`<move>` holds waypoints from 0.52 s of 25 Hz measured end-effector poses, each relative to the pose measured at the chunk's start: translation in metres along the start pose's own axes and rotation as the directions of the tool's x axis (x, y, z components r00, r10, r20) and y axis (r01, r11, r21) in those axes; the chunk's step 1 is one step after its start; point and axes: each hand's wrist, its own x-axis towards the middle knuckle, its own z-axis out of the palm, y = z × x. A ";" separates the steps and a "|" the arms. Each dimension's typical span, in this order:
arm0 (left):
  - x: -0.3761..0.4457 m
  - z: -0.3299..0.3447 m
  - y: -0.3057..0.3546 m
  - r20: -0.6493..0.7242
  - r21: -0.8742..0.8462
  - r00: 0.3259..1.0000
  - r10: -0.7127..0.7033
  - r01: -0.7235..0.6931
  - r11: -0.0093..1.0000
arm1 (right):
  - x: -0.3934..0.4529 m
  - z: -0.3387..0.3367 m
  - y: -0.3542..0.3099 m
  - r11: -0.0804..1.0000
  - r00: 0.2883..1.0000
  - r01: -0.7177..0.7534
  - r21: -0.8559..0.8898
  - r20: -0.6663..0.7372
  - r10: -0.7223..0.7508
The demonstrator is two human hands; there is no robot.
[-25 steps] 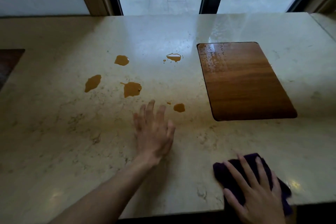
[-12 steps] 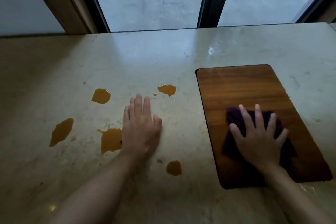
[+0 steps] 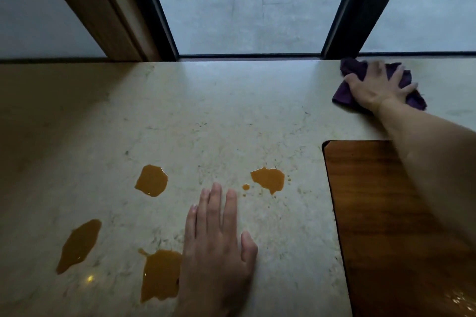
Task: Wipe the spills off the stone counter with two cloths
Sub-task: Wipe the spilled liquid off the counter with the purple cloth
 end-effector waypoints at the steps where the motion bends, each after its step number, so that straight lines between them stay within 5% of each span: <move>1: 0.000 0.001 0.000 -0.018 0.008 1.000 0.009 -0.009 1.000 | 0.005 0.001 -0.013 1.000 1.000 0.025 0.002 0.001 -0.025; 9: -0.005 -0.008 0.005 0.033 -0.019 0.999 -0.017 0.018 1.000 | -0.074 0.023 -0.056 0.852 0.856 0.514 -0.100 0.120 -0.503; 13: -0.006 -0.009 0.007 -0.003 -0.082 1.000 -0.028 0.028 0.996 | -0.170 0.038 -0.028 0.798 0.801 0.596 -0.086 0.122 -0.586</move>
